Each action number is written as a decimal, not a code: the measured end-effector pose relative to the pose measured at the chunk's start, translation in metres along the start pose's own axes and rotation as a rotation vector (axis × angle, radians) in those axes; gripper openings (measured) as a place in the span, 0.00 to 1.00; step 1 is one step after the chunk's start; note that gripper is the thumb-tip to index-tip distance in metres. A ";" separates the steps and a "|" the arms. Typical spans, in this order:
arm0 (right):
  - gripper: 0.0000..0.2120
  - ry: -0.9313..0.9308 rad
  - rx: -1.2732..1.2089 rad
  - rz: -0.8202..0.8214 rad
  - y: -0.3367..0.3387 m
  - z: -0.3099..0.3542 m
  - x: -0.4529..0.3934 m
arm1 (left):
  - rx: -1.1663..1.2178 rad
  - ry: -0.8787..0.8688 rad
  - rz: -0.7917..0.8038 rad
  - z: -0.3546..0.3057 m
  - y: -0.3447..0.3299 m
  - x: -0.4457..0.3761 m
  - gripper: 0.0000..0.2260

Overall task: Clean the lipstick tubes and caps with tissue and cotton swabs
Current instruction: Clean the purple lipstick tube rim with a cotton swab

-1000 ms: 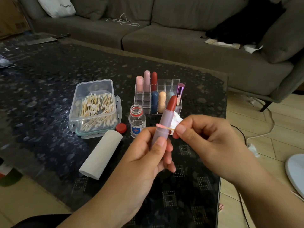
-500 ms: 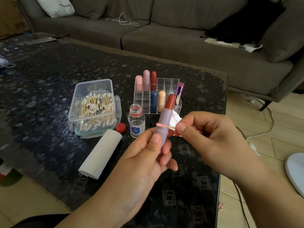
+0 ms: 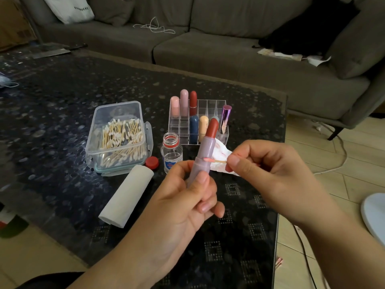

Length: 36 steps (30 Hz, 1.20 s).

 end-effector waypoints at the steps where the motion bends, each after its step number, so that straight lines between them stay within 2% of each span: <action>1: 0.10 -0.009 -0.013 -0.008 0.002 -0.001 0.000 | 0.019 0.003 0.008 -0.001 -0.001 0.000 0.05; 5: 0.08 0.000 0.004 -0.011 0.002 -0.002 0.001 | 0.001 0.010 0.038 0.000 -0.003 0.000 0.09; 11: 0.08 0.013 0.010 -0.002 -0.001 -0.002 -0.001 | 0.003 0.013 -0.004 0.005 0.001 0.000 0.16; 14: 0.08 -0.011 -0.014 -0.015 0.005 -0.006 0.000 | 0.064 0.025 0.005 0.006 0.003 0.000 0.14; 18: 0.07 0.004 -0.013 0.018 -0.003 -0.003 -0.001 | 0.085 0.041 0.130 0.006 -0.007 -0.003 0.14; 22: 0.08 0.012 -0.002 0.030 -0.004 -0.002 -0.001 | -0.003 0.026 0.090 0.005 -0.005 -0.001 0.04; 24: 0.08 -0.004 -0.010 0.007 0.002 -0.003 0.000 | 0.005 0.033 0.065 0.004 -0.003 0.001 0.03; 28: 0.08 -0.005 -0.047 -0.006 0.006 -0.004 0.001 | 0.033 0.037 0.068 0.001 -0.005 0.001 0.10; 31: 0.10 0.036 0.004 0.019 -0.001 -0.002 0.000 | 0.014 0.045 0.078 0.004 -0.006 0.000 0.12; 36: 0.08 0.023 0.012 0.016 0.001 -0.003 -0.001 | 0.084 0.066 0.092 0.006 -0.005 0.001 0.13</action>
Point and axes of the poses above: each hand's wrist, its own x-axis away from the middle knuckle, its own y-axis out of the back of the hand, z = x × y, the point moved 10 cm from there along -x, towards the middle knuckle, and after that the axes turned 9 degrees about z, right-handed, at the moved point
